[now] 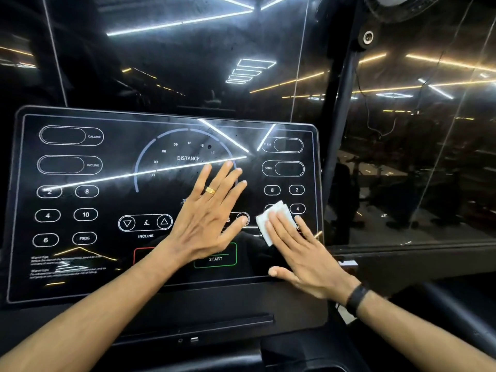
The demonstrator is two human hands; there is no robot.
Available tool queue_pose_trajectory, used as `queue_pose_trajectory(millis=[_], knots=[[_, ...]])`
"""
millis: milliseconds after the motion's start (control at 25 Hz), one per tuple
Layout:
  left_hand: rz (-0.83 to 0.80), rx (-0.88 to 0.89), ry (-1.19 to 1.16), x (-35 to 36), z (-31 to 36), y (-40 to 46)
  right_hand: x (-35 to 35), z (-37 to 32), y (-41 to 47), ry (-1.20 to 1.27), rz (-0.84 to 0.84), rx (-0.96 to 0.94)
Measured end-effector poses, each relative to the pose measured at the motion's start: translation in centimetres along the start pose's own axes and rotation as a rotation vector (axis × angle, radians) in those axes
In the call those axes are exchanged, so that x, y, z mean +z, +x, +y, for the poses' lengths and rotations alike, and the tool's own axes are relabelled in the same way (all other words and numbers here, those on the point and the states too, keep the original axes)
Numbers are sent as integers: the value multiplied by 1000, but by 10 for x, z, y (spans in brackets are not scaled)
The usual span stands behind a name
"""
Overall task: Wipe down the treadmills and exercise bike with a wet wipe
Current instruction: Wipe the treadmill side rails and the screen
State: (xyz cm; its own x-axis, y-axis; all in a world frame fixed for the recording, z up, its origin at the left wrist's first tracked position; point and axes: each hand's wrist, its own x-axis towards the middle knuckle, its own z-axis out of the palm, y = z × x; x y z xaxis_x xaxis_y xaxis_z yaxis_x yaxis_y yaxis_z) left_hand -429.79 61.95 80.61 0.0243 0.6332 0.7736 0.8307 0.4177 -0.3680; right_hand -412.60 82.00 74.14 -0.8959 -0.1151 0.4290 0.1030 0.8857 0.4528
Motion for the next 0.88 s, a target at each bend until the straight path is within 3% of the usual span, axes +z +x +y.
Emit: queue_pose_trajectory(millis=[80,240,360,480,760,880], knots=[[-11,-1,-5,2,-4,2,-7,15,14,-57,37,-13],[25,-45,-9,3,-5,14,-47,65,105,-3,107,314],[44,-42,-6,2,-8,15,-64,88,146,83,99,385],[38,-58,-10,3,-12,11,-56,72,132,93,133,296],[25,-26,-22,8,-19,5,0,-6,1,-112,27,-195],[29,-42,-34,5,-13,6,-24,25,50,-145,63,-74]])
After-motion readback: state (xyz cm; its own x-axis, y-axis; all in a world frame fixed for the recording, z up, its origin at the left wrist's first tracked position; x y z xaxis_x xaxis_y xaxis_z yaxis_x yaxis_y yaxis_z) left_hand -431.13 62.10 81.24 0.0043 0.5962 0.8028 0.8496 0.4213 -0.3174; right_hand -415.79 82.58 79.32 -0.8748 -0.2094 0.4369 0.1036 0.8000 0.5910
